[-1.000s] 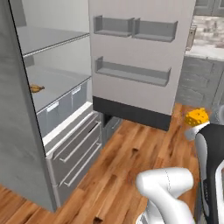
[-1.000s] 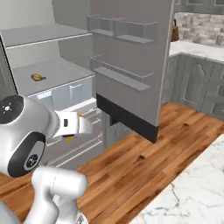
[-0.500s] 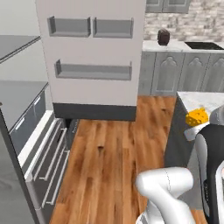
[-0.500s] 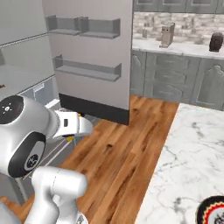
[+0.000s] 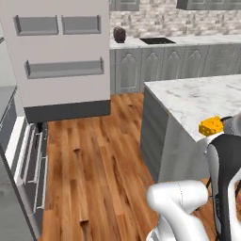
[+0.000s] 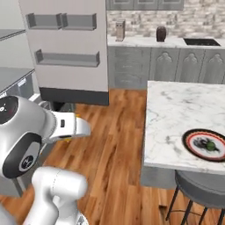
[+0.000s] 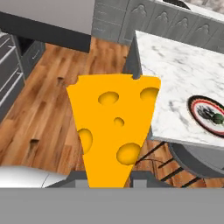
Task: Take the cheese, chicken drumstick, and avocado from the fridge and place them on the plate on the dining counter to create an appetizer plate.
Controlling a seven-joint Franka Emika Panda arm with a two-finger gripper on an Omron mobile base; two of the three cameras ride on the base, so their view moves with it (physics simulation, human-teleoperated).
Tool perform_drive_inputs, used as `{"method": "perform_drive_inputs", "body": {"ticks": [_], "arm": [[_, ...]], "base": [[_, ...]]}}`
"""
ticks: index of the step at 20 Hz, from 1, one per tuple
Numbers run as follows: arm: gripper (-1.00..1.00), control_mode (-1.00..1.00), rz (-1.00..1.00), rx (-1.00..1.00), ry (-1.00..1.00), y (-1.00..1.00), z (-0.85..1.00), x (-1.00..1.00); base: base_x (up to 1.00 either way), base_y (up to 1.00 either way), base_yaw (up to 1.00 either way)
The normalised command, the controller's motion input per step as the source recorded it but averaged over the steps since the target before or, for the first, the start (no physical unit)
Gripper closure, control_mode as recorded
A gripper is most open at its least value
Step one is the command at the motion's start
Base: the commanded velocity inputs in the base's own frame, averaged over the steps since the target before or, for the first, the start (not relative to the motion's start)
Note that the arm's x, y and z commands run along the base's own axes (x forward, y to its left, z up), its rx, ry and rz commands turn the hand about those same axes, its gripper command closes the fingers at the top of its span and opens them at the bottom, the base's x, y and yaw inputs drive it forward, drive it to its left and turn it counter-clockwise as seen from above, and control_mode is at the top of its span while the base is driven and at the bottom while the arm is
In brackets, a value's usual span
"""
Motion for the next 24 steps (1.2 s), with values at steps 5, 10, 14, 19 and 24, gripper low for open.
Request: {"method": "perform_drive_inputs", "body": {"ticks": [5,10,14,19,24], "arm": [[1.00,1.00,0.00,0.00,0.00,0.00,0.00,0.00],[1.00,1.00,0.00,0.00,0.00,0.00,0.00,0.00],[1.00,1.00,0.00,0.00,0.00,0.00,0.00,0.00],[1.00,1.00,0.00,0.00,0.00,0.00,0.00,0.00],[1.00,1.00,0.00,0.00,0.00,0.00,0.00,0.00]], "base": [[-0.16,-0.66,-0.30],[0.81,-0.68,-0.15],[0.89,-0.94,-0.09],[0.55,-1.00,-0.02],[0.29,-1.00,-0.01]]}}
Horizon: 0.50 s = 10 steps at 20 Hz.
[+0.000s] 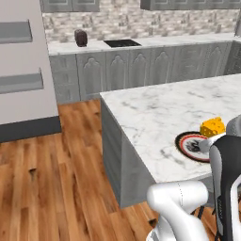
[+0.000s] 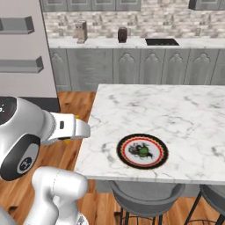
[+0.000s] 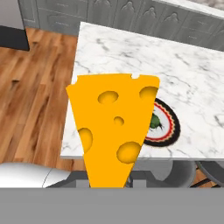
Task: Take the cheese, chicken drumstick, and avocado from the fridge and place them on the plate on the dining counter to create an appetizer plate.
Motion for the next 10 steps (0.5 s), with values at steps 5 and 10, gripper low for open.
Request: {"method": "perform_drive_inputs", "body": {"ticks": [5,10], "arm": [[1.00,1.00,0.00,0.00,0.00,0.00,0.00,0.00],[1.00,1.00,0.00,0.00,0.00,0.00,0.00,0.00]], "base": [[0.05,-0.90,-0.02],[-0.40,-0.97,0.03]]}}
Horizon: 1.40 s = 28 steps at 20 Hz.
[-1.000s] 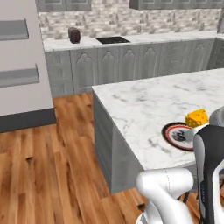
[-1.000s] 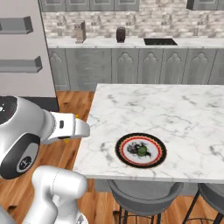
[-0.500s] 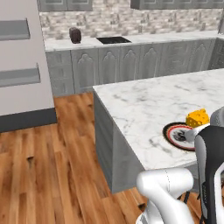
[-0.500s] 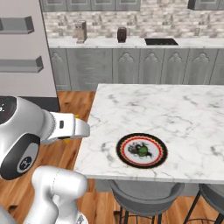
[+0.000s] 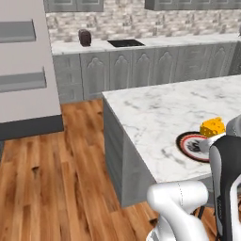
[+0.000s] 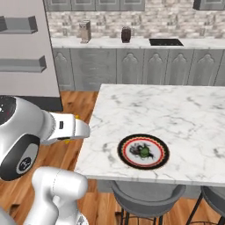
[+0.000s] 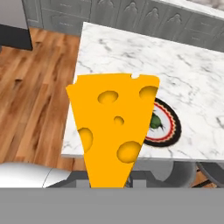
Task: Take the cheese, chicken drumstick, and avocado from the fridge and place them on the plate on the dining counter to create an appetizer plate.
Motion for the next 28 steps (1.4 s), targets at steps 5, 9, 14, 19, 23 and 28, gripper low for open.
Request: {"method": "perform_drive_inputs", "body": {"ticks": [5,9,14,19,23,28], "arm": [[1.00,1.00,0.00,0.00,0.00,0.00,0.00,0.00],[1.00,1.00,0.00,0.00,0.00,0.00,0.00,0.00],[1.00,1.00,0.00,0.00,0.00,0.00,0.00,0.00],[1.00,1.00,0.00,0.00,0.00,0.00,0.00,0.00],[1.00,1.00,0.00,0.00,0.00,0.00,0.00,0.00],[1.00,1.00,0.00,0.00,0.00,0.00,0.00,0.00]], "base": [[-0.63,-1.00,0.15],[-0.65,-1.00,0.19],[-0.97,-0.90,0.17],[-1.00,-0.63,0.13],[-1.00,-0.56,0.08],[-0.38,-0.97,0.00]]}}
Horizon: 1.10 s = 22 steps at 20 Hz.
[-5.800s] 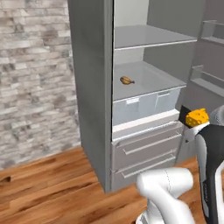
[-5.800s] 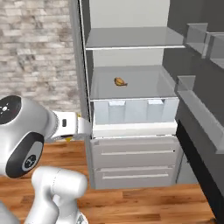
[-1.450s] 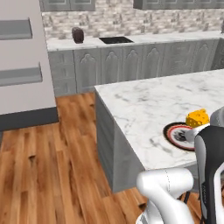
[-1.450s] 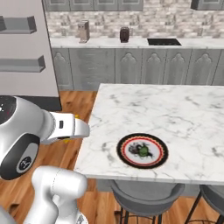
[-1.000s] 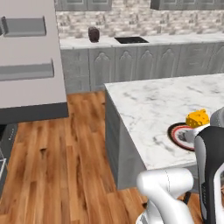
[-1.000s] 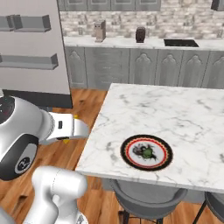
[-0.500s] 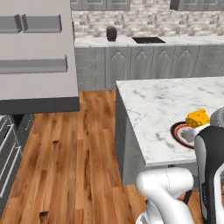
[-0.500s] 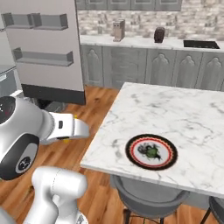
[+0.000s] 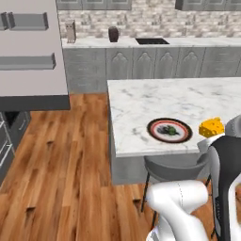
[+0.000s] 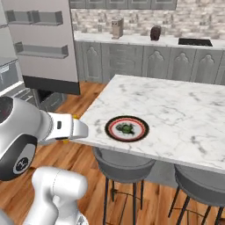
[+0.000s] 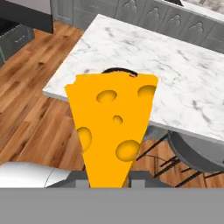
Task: Take the cheese, chicken drumstick, and avocado from the fridge and place them on the plate on the dining counter to create an appetizer plate.
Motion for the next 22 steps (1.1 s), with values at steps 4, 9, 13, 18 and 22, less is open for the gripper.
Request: {"method": "perform_drive_inputs", "body": {"ticks": [4,9,13,18,22], "arm": [[1.00,1.00,0.00,0.00,0.00,0.00,0.00,0.00],[1.00,1.00,0.00,0.00,0.00,0.00,0.00,0.00],[1.00,1.00,0.00,0.00,0.00,0.00,0.00,0.00],[1.00,1.00,0.00,0.00,0.00,0.00,0.00,0.00],[1.00,-1.00,-0.01,0.00,0.01,0.39,-0.21,0.43]], "base": [[0.10,-1.00,0.00],[0.70,-0.39,-0.01],[0.39,0.02,0.00],[0.12,0.21,-0.07],[0.00,0.00,0.00]]}}
